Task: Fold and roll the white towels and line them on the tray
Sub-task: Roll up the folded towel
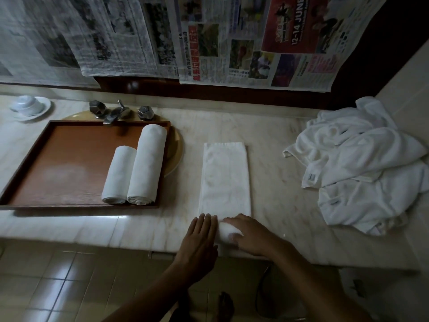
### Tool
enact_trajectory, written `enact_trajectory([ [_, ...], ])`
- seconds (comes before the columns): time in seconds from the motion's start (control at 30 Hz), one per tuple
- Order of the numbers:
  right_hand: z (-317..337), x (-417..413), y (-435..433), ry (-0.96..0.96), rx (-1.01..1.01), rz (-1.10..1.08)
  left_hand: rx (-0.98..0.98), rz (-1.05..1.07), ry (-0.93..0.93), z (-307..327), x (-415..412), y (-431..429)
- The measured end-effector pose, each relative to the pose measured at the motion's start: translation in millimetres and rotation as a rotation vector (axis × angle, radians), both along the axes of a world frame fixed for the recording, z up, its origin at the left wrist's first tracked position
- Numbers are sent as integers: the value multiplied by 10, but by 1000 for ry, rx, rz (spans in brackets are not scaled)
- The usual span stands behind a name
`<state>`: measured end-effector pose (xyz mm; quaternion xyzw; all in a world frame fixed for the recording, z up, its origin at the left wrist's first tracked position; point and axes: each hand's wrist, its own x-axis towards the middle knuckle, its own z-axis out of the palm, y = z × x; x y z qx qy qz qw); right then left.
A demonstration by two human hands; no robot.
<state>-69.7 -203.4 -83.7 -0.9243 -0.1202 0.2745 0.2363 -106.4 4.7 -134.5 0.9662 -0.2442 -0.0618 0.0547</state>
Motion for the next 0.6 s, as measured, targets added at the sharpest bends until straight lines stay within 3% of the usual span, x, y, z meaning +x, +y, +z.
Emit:
enact_trajectory([
  [0.13,-71,381,135,-211,27,-114,8,-43,21,92,127,-7],
  [0.2,-131,623,286,-285,-42,-25,-43,-41,57,141,185,0],
  [0.33,-444,1085,532,-280,-285,143,-166,-33,89,212,270,2],
  [0.6,-681,2089,722,-306,-326,3,-207,-25,136,153,340,23],
])
